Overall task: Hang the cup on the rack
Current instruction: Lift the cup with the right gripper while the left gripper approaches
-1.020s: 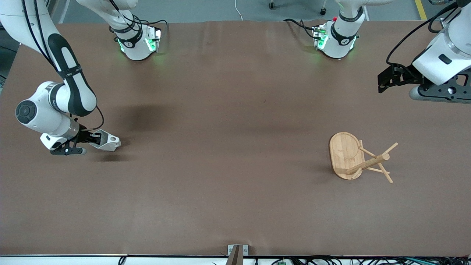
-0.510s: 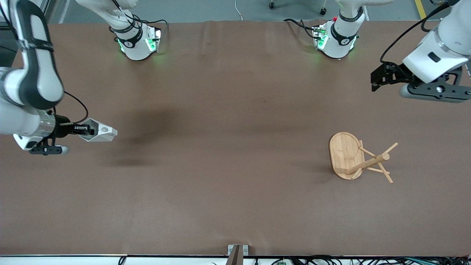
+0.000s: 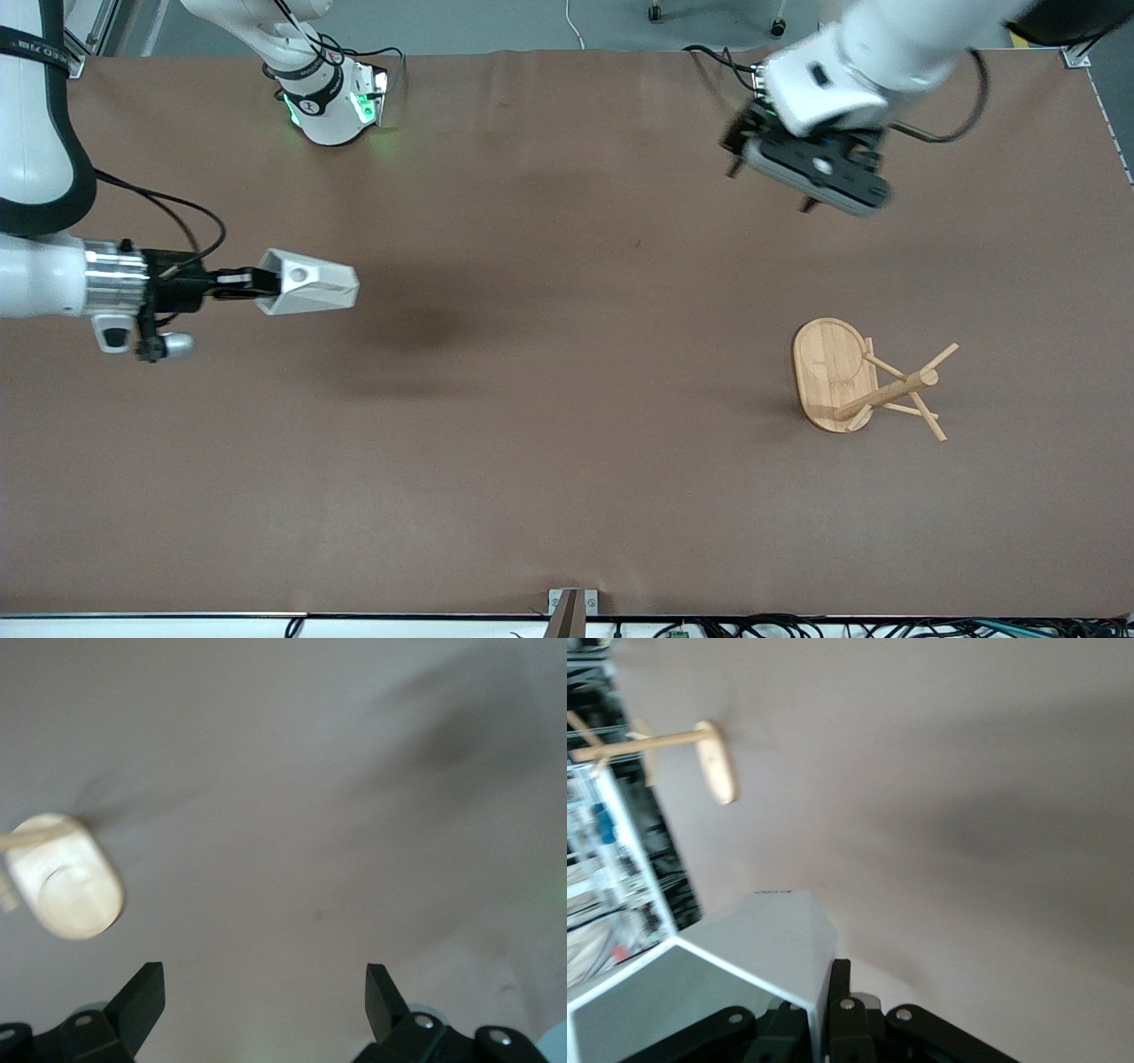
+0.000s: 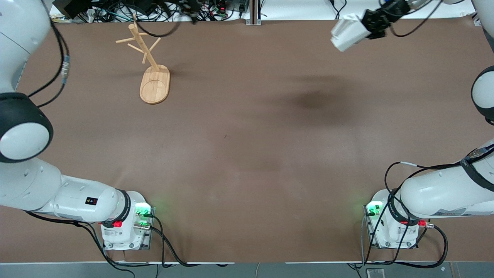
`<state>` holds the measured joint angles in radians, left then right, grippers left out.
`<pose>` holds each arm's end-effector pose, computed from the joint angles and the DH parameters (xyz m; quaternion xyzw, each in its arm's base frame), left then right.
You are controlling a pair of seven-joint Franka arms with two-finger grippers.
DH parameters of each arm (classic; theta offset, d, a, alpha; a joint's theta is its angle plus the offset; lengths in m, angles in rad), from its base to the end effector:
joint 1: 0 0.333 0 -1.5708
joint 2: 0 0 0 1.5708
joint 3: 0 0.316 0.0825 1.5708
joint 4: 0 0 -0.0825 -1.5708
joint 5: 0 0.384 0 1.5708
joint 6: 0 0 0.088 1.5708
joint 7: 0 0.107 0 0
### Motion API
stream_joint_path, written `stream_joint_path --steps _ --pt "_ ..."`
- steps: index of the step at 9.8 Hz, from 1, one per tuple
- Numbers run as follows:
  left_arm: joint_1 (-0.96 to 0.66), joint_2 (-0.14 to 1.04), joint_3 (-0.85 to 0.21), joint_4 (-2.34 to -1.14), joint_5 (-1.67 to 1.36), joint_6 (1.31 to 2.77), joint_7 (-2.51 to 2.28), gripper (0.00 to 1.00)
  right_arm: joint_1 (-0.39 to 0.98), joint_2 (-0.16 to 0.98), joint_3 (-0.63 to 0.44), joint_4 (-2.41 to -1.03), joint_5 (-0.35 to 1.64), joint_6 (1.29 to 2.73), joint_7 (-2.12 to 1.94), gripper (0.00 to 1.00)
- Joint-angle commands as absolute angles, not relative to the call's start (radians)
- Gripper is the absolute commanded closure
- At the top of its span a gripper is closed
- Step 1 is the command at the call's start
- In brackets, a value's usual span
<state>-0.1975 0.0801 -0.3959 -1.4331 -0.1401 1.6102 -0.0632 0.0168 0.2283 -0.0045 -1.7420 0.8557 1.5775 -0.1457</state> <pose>0.4804 -0.3287 0.6528 0.9604 -0.2602 0.0212 0.0974 0.5913 0.0878 0.4499 -0.8964 0.0130 0.1501 0.4169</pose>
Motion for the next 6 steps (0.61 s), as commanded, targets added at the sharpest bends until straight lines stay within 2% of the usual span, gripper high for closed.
stream_joint_path --steps 1,3,6 --pt "-0.205 0.107 -0.513 -1.443 -0.155 1.721 -0.049 0.0 0.057 0.215 0.043 -1.789 1.027 1.592 -0.138 1.0" --pt "-0.228 0.155 -0.574 -1.425 -0.152 1.785 0.042 0.0 0.096 0.18 0.09 -1.868 1.174 1.653 -0.14 0.99" --pt "-0.276 0.218 -0.572 -1.402 -0.137 1.894 0.277 0.0 0.138 0.178 0.216 -1.9 1.273 1.797 -0.143 0.99"
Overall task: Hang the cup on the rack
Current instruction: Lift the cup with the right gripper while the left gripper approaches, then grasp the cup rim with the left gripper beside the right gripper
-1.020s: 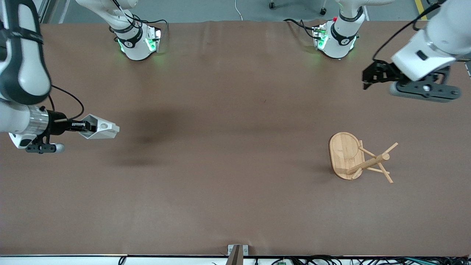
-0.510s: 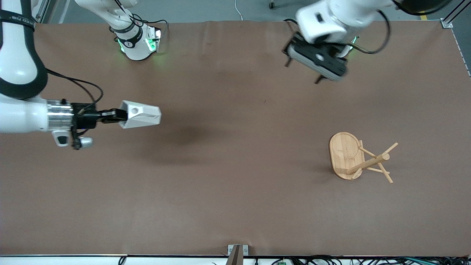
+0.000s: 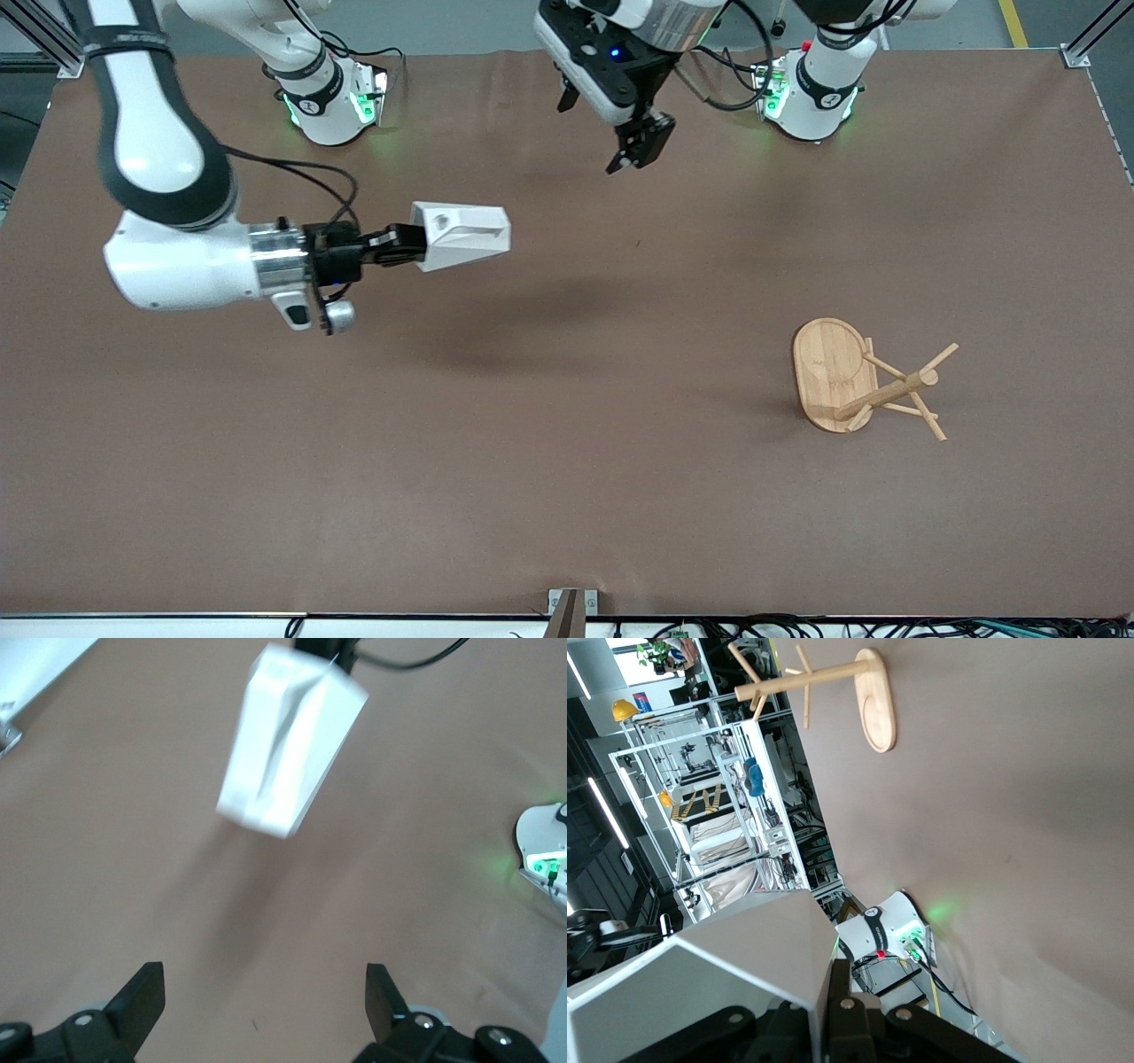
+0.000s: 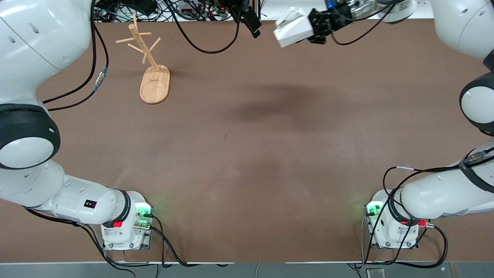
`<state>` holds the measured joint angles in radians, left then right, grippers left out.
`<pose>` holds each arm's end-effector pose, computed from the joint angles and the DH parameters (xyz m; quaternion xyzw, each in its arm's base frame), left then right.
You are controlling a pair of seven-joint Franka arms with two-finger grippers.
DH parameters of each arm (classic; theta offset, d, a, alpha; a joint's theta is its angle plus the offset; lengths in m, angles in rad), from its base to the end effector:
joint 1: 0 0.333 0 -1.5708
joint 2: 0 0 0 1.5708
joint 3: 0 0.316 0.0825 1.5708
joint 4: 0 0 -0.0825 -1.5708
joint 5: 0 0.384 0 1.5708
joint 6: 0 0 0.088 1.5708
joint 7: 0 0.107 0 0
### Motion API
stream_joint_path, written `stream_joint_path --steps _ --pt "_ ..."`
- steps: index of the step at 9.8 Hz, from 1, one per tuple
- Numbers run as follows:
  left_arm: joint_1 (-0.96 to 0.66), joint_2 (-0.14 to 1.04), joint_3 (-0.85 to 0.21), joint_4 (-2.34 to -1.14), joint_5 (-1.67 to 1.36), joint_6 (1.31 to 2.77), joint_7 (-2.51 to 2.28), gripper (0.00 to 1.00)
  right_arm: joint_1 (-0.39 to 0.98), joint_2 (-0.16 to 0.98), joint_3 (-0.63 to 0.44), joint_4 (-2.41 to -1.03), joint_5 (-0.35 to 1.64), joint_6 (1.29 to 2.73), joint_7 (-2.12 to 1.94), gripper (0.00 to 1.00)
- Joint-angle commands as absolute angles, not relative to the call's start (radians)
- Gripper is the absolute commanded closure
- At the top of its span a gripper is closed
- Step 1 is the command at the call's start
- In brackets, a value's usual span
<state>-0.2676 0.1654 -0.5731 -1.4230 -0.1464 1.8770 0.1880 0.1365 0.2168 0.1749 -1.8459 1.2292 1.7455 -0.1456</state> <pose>0.4328 -0.4521 0.6462 0.8641 -0.4643 0.1106 0.1597 0.5514 0.2598 0.4439 -0.8179 0.0017 0.1761 0.5478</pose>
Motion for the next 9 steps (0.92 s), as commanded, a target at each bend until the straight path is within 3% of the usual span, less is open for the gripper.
stream_joint_path --steps 1,6,9 --pt "-0.278 0.25 -0.572 -1.375 -0.129 1.896 0.32 0.0 0.138 0.178 0.251 -1.917 1.307 1.819 -0.161 0.99" --pt "-0.29 0.313 -0.574 -1.368 -0.081 1.861 0.416 0.0 0.138 0.149 0.336 -2.009 1.449 1.833 -0.298 0.99" --pt "-0.285 0.301 -0.575 -1.367 -0.122 1.689 0.402 0.0 0.138 0.141 0.337 -2.011 1.457 1.833 -0.298 0.99"
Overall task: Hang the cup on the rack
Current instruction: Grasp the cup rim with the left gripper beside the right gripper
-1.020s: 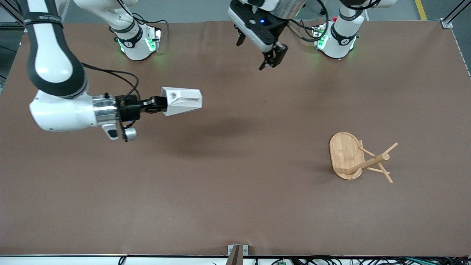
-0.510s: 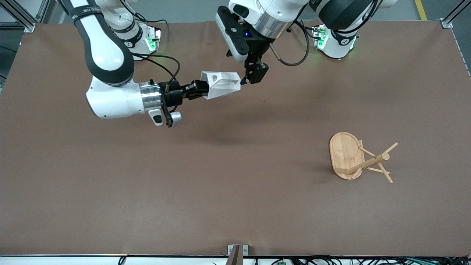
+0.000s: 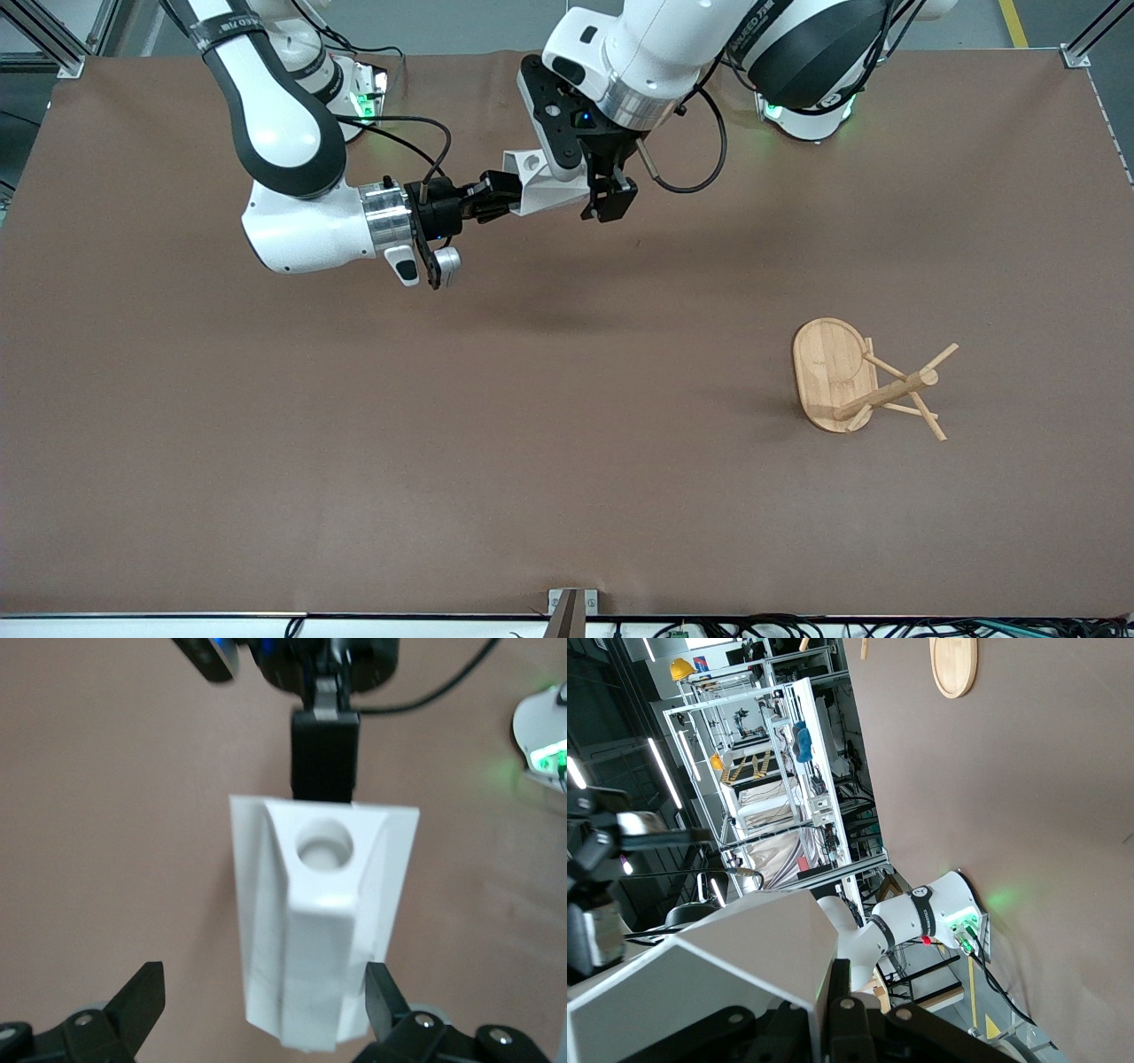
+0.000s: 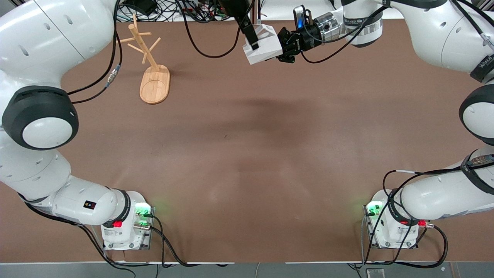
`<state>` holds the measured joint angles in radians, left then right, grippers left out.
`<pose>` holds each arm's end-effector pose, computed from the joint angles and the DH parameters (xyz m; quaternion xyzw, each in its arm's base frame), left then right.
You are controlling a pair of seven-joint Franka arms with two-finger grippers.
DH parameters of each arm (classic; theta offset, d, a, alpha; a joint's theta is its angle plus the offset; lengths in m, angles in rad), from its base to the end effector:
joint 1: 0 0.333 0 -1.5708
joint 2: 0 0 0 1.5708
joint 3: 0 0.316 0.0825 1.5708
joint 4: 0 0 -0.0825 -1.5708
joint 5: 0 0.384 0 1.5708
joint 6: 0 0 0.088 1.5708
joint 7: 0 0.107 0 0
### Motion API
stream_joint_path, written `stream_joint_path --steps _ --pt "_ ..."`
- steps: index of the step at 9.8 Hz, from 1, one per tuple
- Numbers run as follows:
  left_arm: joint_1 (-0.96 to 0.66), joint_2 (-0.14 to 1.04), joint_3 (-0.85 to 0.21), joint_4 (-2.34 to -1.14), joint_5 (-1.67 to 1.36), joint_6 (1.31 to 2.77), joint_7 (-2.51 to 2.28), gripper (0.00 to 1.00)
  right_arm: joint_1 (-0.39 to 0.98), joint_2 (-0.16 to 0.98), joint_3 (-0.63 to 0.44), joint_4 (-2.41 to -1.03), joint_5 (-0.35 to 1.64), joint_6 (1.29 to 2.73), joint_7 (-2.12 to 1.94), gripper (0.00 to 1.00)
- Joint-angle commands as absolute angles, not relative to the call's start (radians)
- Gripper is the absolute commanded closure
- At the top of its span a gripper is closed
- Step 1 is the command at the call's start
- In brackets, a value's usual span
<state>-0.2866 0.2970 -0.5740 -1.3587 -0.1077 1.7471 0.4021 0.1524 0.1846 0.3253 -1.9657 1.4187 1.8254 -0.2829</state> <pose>0.4555 -0.4610 0.5906 0.8106 -0.5664 0.0371 0.1443 0.4928 0.3363 0.4257 -0.7749 -0.0305 0.1848 0.6037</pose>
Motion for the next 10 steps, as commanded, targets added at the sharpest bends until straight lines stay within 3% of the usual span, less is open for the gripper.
stream_joint_path --steps 1,10 --pt "-0.282 0.296 -0.577 -1.365 -0.138 1.674 0.403 0.0 0.138 0.141 0.337 -2.011 1.457 1.833 -0.298 0.99" --pt "-0.304 0.347 -0.575 -1.379 -0.157 1.793 0.408 0.0 0.137 0.14 0.347 -2.011 1.479 1.835 -0.311 0.98"
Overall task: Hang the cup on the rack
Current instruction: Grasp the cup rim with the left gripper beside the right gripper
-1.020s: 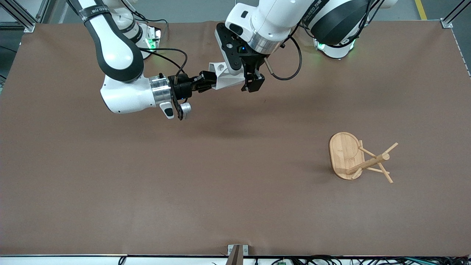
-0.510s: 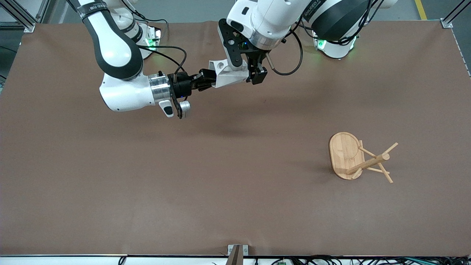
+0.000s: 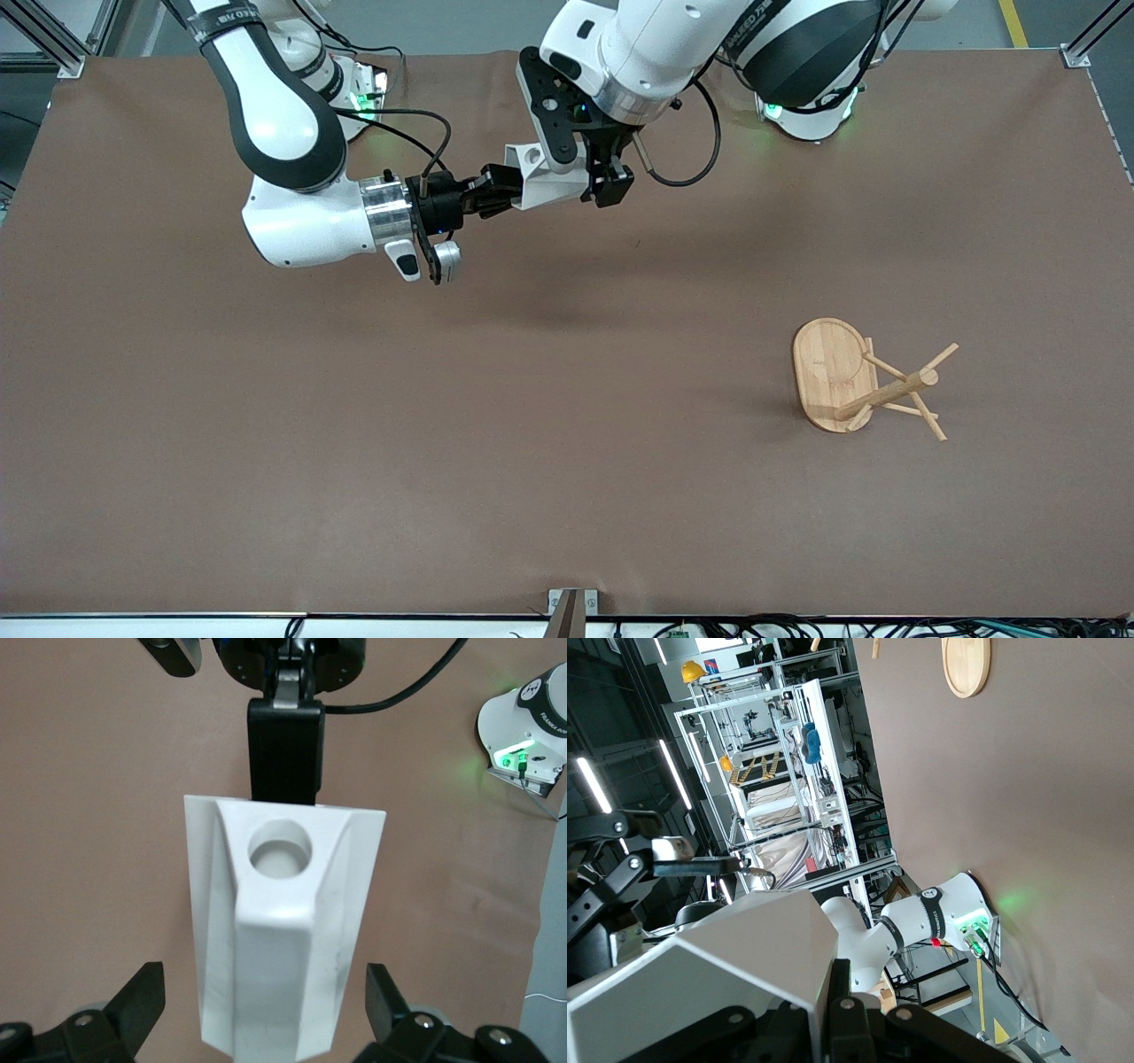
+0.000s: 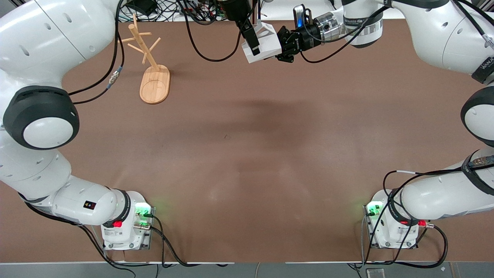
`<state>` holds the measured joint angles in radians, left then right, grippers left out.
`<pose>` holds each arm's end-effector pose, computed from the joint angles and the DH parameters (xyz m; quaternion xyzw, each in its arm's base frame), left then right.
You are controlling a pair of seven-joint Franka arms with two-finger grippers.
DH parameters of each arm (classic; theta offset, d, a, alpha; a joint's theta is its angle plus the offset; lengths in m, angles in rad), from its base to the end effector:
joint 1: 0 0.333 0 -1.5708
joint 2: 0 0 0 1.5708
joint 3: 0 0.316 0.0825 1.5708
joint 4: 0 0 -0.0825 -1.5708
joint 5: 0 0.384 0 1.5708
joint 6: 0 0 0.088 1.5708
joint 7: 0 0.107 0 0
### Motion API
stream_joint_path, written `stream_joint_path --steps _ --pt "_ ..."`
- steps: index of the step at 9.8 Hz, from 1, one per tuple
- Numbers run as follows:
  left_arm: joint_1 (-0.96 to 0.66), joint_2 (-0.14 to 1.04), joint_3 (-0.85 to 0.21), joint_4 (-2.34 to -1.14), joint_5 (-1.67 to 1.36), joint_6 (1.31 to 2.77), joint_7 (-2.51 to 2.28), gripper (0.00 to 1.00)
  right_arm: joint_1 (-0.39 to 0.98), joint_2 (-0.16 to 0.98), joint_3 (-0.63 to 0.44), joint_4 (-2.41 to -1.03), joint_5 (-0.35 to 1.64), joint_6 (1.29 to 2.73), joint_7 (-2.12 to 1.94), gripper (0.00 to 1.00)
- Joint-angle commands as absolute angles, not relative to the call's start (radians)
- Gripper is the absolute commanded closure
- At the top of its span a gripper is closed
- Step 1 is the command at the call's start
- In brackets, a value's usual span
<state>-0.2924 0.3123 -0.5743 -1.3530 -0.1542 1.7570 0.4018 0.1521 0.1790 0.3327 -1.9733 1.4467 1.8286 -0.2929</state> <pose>0.4547 -0.4679 0.5868 0.8083 -0.5626 0.0317 0.1706 0.4898 0.3395 0.4274 -0.7684 -0.0284 0.1829 0.6126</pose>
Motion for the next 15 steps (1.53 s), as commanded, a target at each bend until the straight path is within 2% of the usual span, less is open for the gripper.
stream_joint_path --steps 1,3,4,5,6,7,10,11,12,13,15 --pt "-0.308 0.345 -0.575 -1.387 -0.156 1.799 0.407 0.02 0.137 0.14 0.347 -2.011 1.479 1.833 -0.311 0.98" --pt "-0.321 0.35 -0.575 -1.402 -0.153 1.837 0.407 0.05 0.137 0.14 0.347 -2.011 1.479 1.835 -0.311 0.98" --pt "-0.322 0.35 -0.575 -1.414 -0.152 1.854 0.408 0.16 0.137 0.14 0.347 -2.011 1.479 1.835 -0.311 0.98" --pt "-0.322 0.348 -0.575 -1.417 -0.152 1.855 0.4 0.56 0.137 0.14 0.348 -2.011 1.479 1.835 -0.311 0.98" --pt "-0.319 0.344 -0.575 -1.425 -0.152 1.853 0.396 0.88 0.137 0.14 0.347 -2.011 1.479 1.835 -0.311 0.98" --pt "-0.316 0.341 -0.575 -1.425 -0.152 1.852 0.396 0.98 0.137 0.14 0.348 -2.01 1.479 1.835 -0.311 0.98" --pt "-0.314 0.336 -0.575 -1.425 -0.153 1.845 0.359 1.0 0.137 0.141 0.347 -2.008 1.479 1.832 -0.31 0.94" --pt "-0.314 0.336 -0.575 -1.425 -0.152 1.839 0.33 1.0 0.135 0.143 0.347 -2.008 1.479 1.827 -0.302 0.72" --pt "-0.31 0.336 -0.574 -1.425 -0.15 1.827 0.313 1.0 0.133 0.138 0.347 -2.008 1.477 1.825 -0.299 0.04" --pt "-0.304 0.336 -0.572 -1.425 -0.15 1.81 0.31 1.0 0.12 0.134 0.345 -2.002 1.477 1.818 -0.296 0.0" --pt "-0.295 0.319 -0.565 -1.424 -0.15 1.772 0.295 1.0 0.036 0.115 0.338 -1.981 1.4 1.74 -0.224 0.0"
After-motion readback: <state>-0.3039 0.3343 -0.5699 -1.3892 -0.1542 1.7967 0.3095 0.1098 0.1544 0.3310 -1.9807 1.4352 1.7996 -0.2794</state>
